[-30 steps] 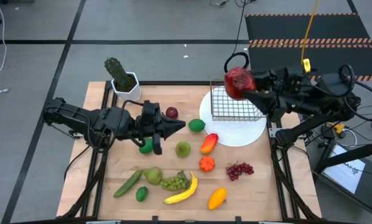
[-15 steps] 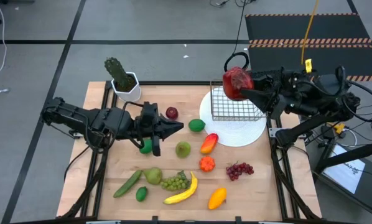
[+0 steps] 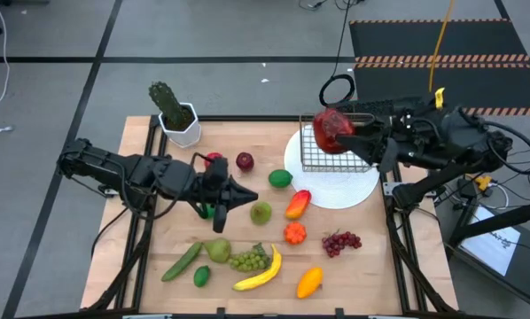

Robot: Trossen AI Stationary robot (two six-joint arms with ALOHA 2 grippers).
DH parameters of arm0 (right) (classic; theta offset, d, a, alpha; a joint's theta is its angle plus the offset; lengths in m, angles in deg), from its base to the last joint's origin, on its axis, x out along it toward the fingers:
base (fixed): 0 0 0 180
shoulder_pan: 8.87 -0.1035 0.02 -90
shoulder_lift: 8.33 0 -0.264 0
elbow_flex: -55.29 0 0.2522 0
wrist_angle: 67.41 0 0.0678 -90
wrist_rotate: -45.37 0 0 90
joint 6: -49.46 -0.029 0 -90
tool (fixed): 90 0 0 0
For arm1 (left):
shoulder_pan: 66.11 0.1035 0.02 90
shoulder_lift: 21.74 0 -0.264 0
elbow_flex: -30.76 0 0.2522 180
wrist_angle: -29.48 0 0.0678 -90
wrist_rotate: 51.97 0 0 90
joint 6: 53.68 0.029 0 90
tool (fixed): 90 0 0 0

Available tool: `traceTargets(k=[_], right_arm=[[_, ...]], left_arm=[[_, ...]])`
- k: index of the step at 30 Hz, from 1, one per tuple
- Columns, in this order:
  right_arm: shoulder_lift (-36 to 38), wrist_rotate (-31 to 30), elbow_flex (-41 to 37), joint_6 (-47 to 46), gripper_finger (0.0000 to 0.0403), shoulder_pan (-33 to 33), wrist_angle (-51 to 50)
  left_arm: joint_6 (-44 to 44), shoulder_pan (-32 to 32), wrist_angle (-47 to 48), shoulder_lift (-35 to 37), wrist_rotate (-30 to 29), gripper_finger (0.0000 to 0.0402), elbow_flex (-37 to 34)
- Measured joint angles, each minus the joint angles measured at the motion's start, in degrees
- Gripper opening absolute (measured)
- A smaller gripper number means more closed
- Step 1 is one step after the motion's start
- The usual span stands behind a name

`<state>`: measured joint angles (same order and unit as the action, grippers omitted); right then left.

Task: Build produce basket
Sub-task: Put the bottom dark red apple into the gold wire basket

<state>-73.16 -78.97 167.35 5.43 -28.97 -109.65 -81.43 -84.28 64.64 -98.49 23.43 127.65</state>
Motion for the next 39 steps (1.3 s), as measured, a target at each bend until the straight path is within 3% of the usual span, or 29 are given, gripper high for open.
traceTargets(k=[12, 23, 30, 39], right_arm=[[0.34, -3.47, 0.0, -1.87, 0.0325, 2.49, -10.8], [0.87, -2.6, 0.0, -4.85, 0.0325, 17.91, -33.16], [0.91, 8.01, -2.3, -0.49, 0.0325, 34.47, -44.49], [-2.44, 34.53, -14.12, 8.02, 0.0325, 55.92, -42.97]], left_arm=[[-0.45, 0.27, 5.14, 0.0, 2.68, 0.0021, 0.0], [1.72, 6.3, 6.31, 0.0, 2.68, 0.0021, 0.0], [2.08, 13.72, 6.27, 0.0, 2.69, 0.0021, 0.0], [5.38, 24.51, 6.18, 0.0, 10.39, 0.0021, 0.0]])
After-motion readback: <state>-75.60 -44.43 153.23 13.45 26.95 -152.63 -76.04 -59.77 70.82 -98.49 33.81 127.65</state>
